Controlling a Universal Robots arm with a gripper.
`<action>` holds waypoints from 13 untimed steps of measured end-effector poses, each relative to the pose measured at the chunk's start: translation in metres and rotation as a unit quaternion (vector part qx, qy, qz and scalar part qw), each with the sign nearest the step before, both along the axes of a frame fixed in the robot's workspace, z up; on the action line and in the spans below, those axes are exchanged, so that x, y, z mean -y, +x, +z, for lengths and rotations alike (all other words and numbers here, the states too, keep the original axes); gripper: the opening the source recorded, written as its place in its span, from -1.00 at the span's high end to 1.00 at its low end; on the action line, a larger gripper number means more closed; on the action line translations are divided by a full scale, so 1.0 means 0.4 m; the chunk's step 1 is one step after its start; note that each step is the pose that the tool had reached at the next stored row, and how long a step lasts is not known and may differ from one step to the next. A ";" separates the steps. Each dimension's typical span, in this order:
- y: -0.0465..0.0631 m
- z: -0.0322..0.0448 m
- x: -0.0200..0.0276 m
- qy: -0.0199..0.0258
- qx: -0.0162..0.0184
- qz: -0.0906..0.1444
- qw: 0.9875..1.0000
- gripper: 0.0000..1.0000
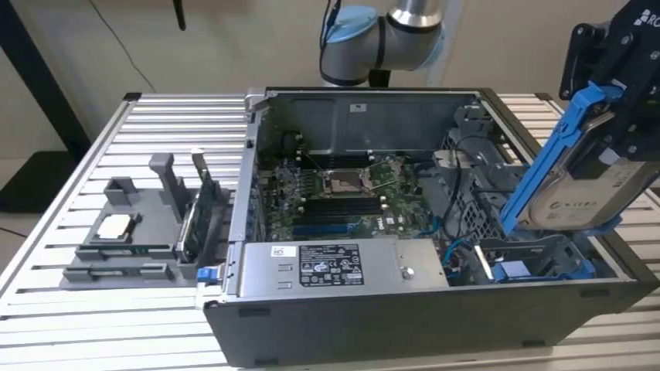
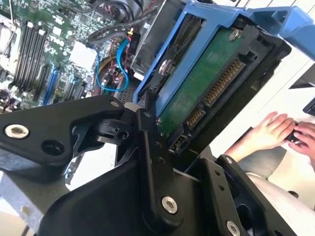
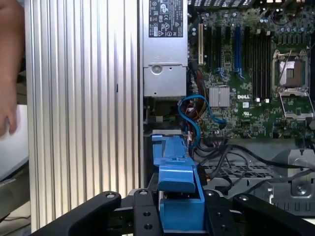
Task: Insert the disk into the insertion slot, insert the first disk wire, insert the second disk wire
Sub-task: 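Insert the disk into the insertion slot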
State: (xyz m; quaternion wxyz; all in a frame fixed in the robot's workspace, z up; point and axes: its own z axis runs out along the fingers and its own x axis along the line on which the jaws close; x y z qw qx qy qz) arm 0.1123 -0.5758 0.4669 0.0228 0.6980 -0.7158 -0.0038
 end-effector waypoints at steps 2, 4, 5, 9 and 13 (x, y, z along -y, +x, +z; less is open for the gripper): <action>0.000 -0.008 0.000 0.000 0.000 0.000 1.000 0.34; 0.000 -0.014 0.001 0.000 0.000 0.000 1.000 0.34; 0.000 -0.016 0.001 0.000 0.000 0.000 1.000 0.34; 0.000 -0.025 0.001 0.000 0.000 0.000 1.000 0.34; 0.000 -0.031 0.001 -0.001 0.000 -0.001 1.000 0.34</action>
